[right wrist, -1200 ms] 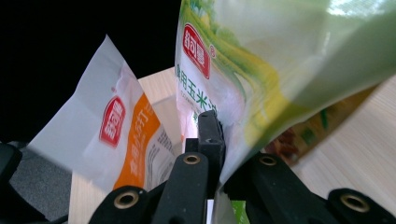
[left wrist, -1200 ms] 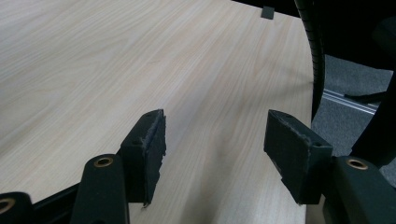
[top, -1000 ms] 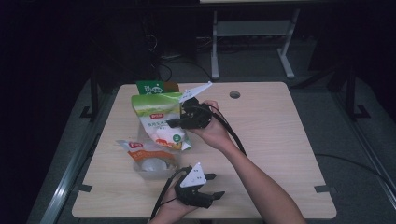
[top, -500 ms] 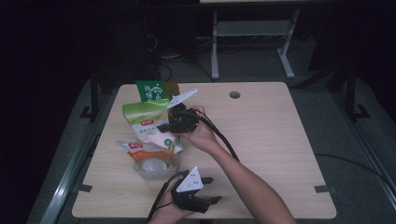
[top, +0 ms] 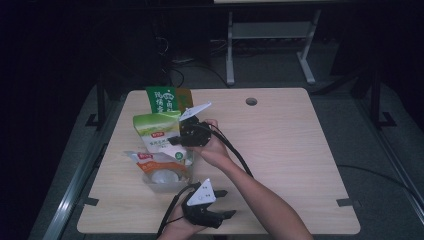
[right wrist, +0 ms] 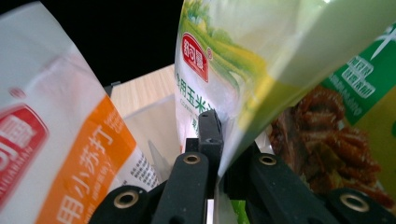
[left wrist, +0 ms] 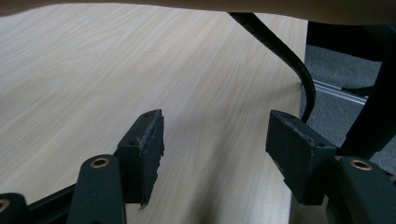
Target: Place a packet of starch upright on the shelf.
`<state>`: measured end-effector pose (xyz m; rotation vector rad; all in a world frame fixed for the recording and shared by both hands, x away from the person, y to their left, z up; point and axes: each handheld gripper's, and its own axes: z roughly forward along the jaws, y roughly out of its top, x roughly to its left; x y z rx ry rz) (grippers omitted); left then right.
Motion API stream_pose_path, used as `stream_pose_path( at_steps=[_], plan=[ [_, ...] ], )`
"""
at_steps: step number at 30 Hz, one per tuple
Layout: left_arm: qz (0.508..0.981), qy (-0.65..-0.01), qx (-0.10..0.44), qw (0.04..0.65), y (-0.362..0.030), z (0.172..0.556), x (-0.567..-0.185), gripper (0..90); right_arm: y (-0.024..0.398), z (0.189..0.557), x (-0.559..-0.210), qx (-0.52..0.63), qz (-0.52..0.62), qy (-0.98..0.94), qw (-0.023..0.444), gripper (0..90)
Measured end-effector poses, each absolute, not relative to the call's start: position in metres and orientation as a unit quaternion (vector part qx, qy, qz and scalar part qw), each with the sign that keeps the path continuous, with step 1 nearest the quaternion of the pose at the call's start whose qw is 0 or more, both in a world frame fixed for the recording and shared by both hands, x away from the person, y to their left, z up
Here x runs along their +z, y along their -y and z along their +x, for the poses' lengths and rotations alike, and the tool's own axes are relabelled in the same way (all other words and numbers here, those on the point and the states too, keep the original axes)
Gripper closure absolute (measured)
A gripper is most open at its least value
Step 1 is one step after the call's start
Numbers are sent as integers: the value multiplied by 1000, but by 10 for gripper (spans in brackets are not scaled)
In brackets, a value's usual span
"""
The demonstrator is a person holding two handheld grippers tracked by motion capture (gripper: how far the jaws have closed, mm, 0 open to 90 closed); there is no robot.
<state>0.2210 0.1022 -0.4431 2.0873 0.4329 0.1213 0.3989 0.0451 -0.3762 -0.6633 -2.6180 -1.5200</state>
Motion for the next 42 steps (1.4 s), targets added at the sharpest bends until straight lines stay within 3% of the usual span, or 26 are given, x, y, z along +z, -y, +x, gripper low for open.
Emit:
stream_pose_path(
  at_steps=[10,18,26,31,42],
  plan=[
    [857,-177,48,481,-101,221,-444,359,-32,402,-378,-490,-223,842,31,804],
    [857,-176,48,482,-99,221,-445,358,-32,399,-378,-465,-215,858,27,889],
    [858,-176,51,479,-99,222,-445,356,-31,400,-380,-458,-217,862,29,881],
    [857,-184,53,479,-101,226,-445,347,-24,400,-378,-471,-223,852,42,748],
    [850,-206,59,481,-102,235,-444,324,8,395,-369,-481,-220,847,54,622]
  ],
)
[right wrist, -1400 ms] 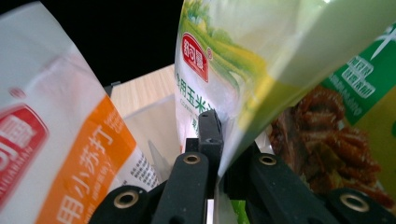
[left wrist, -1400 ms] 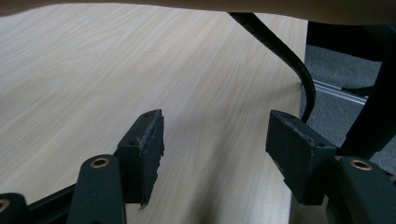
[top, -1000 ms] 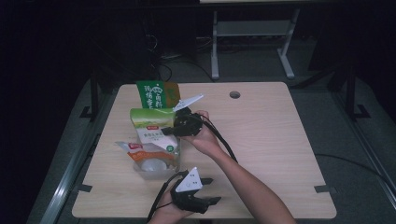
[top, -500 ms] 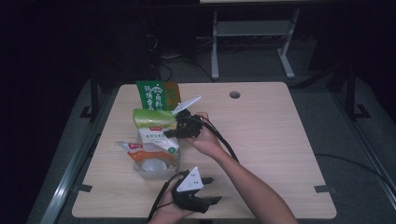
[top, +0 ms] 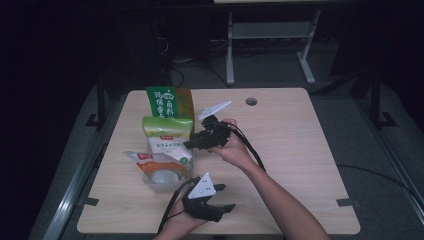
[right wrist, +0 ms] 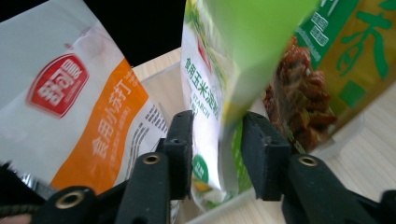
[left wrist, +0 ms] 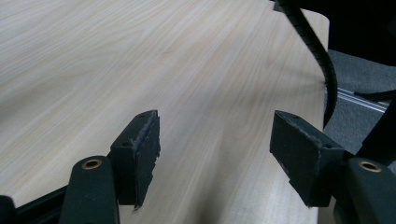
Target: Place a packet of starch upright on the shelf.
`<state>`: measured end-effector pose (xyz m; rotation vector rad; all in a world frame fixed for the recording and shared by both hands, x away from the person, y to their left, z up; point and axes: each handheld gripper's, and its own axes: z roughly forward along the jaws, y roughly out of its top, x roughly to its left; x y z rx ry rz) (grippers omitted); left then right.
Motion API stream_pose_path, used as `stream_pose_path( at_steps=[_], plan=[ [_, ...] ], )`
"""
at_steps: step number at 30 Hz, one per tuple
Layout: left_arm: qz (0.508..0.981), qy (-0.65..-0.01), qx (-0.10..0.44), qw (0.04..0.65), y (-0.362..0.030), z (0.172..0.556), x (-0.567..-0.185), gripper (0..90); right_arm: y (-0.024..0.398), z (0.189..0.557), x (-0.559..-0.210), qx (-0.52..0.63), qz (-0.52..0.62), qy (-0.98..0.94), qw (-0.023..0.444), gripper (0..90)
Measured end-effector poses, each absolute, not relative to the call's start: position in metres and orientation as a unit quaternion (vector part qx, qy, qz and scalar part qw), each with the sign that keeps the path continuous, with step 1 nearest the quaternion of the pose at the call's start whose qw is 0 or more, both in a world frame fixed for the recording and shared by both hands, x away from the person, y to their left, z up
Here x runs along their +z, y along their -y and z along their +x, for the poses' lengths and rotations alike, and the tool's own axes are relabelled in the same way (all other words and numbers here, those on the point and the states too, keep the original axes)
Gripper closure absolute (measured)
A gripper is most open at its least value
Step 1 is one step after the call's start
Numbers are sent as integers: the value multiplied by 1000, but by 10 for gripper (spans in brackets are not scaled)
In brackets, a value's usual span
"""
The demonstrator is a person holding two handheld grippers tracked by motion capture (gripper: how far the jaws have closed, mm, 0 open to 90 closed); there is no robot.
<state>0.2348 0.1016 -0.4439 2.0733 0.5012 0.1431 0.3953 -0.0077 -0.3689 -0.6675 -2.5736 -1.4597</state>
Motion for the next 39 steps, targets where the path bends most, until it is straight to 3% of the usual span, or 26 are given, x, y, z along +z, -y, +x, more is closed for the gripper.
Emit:
stream_pose_path(
  at_steps=[20,39],
  plan=[
    [848,-218,67,479,-101,244,-443,322,64,391,-368,-485,-246,837,55,498],
    [845,-222,62,483,-99,251,-443,316,93,393,-374,-482,-270,831,57,450]
  ],
)
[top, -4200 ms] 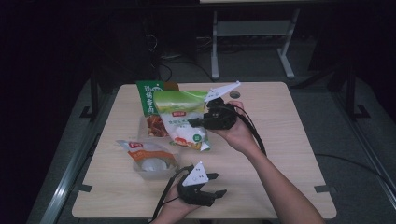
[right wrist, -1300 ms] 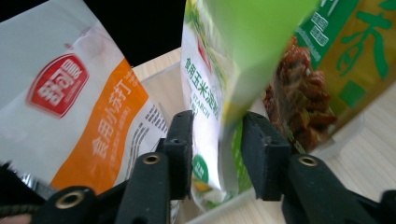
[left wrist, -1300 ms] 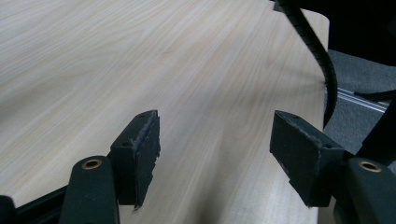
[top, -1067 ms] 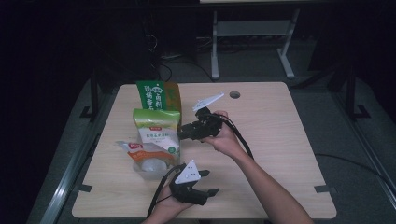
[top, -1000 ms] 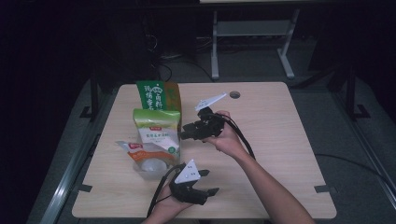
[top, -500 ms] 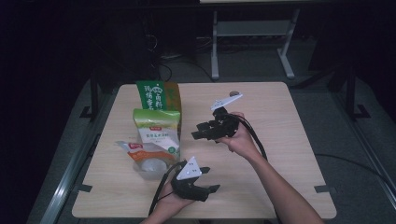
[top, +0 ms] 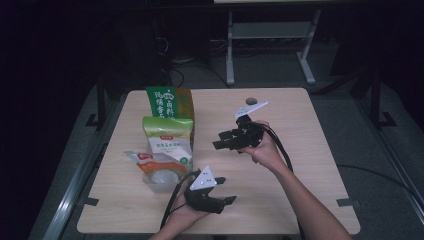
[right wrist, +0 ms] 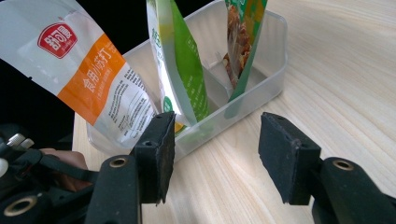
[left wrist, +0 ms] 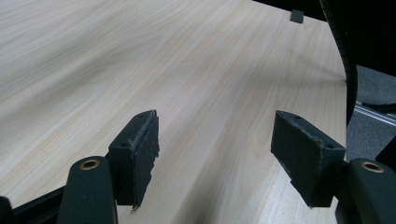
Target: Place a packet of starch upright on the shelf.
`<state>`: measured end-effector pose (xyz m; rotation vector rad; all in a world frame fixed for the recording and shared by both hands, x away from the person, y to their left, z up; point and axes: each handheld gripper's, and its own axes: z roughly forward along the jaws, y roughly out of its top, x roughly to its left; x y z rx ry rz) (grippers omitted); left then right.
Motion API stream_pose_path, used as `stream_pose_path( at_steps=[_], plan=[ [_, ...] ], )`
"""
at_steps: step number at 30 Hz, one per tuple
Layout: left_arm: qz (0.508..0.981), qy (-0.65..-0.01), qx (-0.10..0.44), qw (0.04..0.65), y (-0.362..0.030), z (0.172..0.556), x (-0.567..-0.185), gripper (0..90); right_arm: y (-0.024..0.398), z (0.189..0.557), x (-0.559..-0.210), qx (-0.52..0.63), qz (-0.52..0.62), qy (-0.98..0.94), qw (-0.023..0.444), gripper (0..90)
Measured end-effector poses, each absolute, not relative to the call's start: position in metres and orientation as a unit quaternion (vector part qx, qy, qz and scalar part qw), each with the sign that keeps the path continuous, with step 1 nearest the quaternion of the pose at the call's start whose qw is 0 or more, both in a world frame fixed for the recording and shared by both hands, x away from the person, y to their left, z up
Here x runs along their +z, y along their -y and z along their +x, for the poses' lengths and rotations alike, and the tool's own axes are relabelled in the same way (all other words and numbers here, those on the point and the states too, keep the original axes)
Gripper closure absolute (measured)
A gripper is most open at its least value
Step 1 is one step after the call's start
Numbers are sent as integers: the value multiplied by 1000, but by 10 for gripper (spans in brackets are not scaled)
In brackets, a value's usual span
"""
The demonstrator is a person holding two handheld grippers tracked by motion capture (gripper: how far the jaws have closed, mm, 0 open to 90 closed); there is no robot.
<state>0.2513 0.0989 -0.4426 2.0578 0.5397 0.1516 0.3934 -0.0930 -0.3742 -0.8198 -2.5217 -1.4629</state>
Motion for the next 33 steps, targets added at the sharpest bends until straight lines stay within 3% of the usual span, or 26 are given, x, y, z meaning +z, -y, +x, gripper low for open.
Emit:
stream_pose_path(
  at_steps=[33],
  plan=[
    [844,-223,58,484,-100,255,-444,304,155,385,-383,-483,-313,816,44,421]
  ],
)
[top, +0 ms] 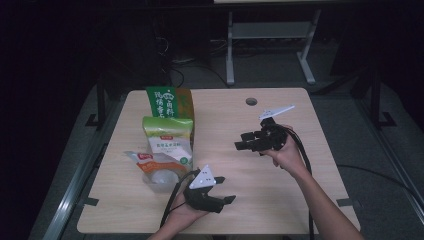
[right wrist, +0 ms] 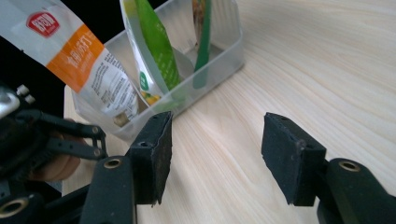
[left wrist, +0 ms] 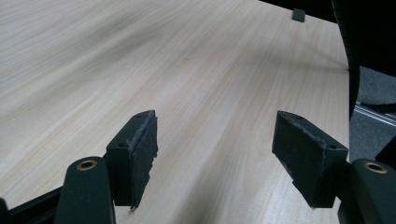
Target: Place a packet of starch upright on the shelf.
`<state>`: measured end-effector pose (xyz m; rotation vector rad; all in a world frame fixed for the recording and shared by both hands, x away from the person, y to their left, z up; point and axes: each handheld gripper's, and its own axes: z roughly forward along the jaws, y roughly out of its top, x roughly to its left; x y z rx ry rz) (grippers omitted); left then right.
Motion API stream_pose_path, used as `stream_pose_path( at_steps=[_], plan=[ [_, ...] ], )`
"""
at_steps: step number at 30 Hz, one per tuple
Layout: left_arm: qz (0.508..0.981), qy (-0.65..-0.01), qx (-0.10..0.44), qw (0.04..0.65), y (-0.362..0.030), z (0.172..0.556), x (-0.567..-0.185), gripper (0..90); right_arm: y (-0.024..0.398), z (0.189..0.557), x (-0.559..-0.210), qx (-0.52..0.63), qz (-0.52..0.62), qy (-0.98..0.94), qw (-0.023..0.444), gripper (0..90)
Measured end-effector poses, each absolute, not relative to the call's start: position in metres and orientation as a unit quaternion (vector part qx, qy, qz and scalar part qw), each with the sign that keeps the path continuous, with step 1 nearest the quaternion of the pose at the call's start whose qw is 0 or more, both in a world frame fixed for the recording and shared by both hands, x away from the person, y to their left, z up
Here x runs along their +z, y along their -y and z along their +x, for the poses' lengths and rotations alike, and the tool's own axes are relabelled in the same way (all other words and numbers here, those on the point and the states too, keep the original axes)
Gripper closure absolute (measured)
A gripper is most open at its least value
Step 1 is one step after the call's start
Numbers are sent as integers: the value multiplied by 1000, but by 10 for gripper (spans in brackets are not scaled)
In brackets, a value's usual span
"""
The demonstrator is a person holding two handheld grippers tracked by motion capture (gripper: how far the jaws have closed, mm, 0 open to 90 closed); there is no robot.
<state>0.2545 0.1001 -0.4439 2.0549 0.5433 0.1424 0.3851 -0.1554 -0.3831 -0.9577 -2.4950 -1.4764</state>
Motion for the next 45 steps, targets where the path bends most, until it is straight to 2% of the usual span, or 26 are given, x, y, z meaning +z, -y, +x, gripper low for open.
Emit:
stream_pose_path(
  at_steps=[30,45],
  plan=[
    [842,-228,64,486,-101,255,-444,291,227,351,-417,-492,-372,785,59,393],
    [843,-230,62,482,-103,256,-447,285,246,329,-435,-503,-391,767,74,370]
  ],
)
